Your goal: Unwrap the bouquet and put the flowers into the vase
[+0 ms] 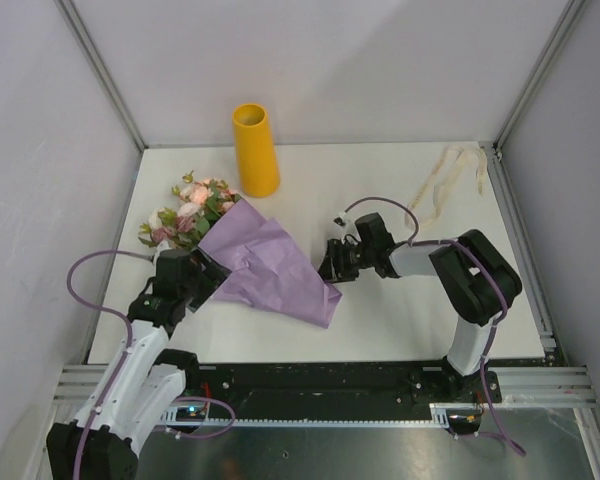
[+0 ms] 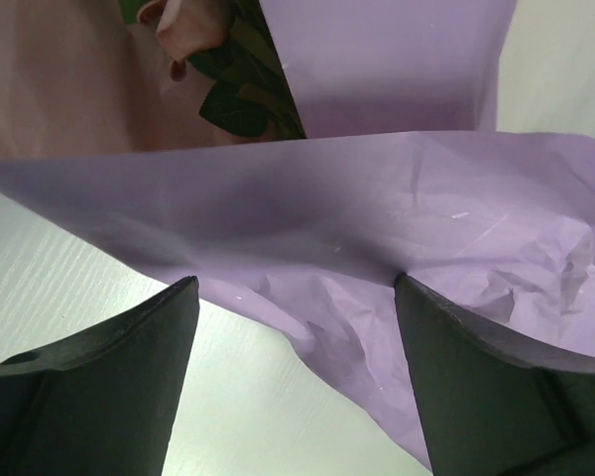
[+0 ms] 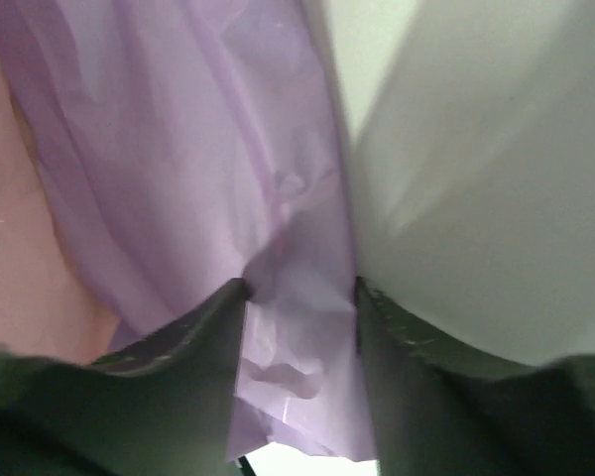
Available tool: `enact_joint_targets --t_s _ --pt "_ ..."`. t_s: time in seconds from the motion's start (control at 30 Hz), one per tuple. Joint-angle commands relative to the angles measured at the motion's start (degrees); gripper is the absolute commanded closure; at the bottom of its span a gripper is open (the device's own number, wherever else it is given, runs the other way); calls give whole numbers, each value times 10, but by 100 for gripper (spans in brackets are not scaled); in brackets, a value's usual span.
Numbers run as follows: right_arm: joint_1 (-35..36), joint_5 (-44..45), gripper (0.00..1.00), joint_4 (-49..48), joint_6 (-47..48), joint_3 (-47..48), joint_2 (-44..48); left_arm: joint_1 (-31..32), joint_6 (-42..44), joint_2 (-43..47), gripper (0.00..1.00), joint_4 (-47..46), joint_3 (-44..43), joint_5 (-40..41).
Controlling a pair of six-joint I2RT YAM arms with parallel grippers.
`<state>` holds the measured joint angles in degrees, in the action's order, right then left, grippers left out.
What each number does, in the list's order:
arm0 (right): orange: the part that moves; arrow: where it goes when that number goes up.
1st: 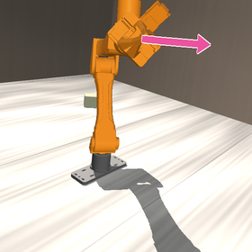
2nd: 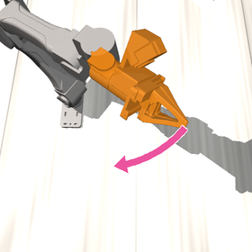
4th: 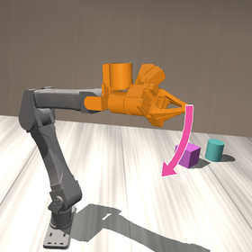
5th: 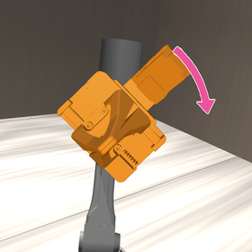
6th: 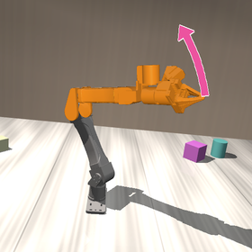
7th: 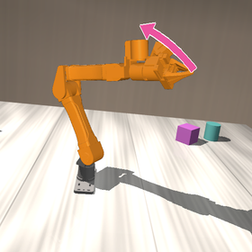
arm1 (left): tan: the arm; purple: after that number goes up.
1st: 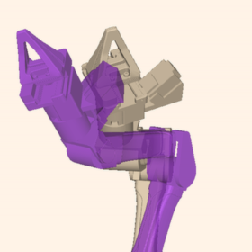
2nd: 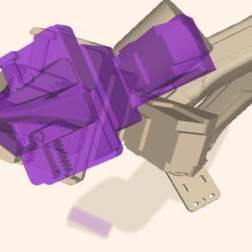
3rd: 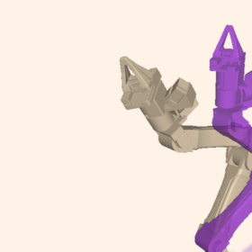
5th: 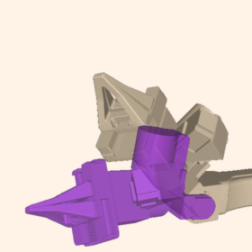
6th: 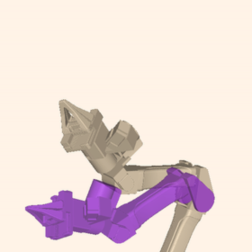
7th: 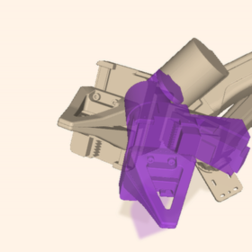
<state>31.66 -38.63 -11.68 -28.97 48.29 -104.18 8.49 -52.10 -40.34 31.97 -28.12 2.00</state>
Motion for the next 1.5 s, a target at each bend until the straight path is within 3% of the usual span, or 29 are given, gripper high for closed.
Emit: enact_joint_targets --t_s 0.0,0.1,0.33,0.63,0.87,0.97,1.07,1.17,1.47 --pt "-12 -9 57 -45 -16 -1 -12 2 -13 -14 16 -45 23 18" --pt "-24 -3 73 -60 -26 -3 -6 3 -17 -31 18 -71 32 22" --pt "-57 29 98 -102 -52 -2 5 2 -12 -117 19 -128 6 42" --pt "-95 60 100 -119 -88 43 -23 4 -7 -274 18 -194 -61 45" --pt "-115 73 100 -101 -98 57 -23 10 2 -292 19 -198 -98 54" --pt "-116 62 92 -79 -91 58 -13 10 15 -263 19 -194 -108 45" --pt "-116 36 73 -53 -75 58 15 10 47 -219 18 -182 -115 27" --pt "-118 39 62 -16 -63 58 52 10 72 -164 17 -164 -119 4" --pt "-113 41 52 62 -30 66 134 10 185 -35 11 -95 -131 -100"
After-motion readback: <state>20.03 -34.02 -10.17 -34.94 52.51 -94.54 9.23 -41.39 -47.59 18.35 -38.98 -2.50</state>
